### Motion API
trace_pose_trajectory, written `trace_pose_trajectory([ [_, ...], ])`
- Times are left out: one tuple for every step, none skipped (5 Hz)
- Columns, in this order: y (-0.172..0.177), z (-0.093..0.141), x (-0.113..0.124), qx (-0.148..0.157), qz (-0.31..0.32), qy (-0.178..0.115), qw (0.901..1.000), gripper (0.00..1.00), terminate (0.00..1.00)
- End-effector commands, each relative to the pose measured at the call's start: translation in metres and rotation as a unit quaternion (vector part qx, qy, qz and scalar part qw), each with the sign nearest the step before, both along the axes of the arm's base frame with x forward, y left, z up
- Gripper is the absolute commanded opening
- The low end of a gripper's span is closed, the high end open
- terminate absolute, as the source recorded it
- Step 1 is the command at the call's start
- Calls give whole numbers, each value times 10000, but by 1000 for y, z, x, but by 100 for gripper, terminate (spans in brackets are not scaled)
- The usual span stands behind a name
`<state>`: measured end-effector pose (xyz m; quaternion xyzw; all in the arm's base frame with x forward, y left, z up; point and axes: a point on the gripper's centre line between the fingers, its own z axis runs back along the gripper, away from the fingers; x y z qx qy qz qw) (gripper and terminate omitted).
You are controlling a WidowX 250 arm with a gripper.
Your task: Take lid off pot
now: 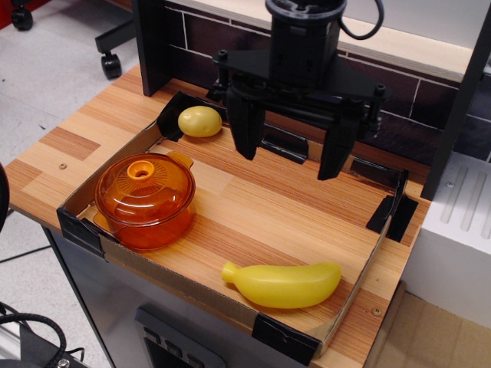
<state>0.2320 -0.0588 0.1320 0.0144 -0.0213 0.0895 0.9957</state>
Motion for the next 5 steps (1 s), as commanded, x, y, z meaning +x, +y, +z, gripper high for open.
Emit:
trace_pose_trajectory([
  [0,0,0,0,0,0,10000,100,0],
  [26,-1,0,-80,-105,-56,9999,100,0],
  [49,3,0,-175,-210,-147,9995,100,0],
  [82,4,2,-214,-364,-249,9988,100,0],
  [104,-2,4,13,-304,-326,9990,100,0],
])
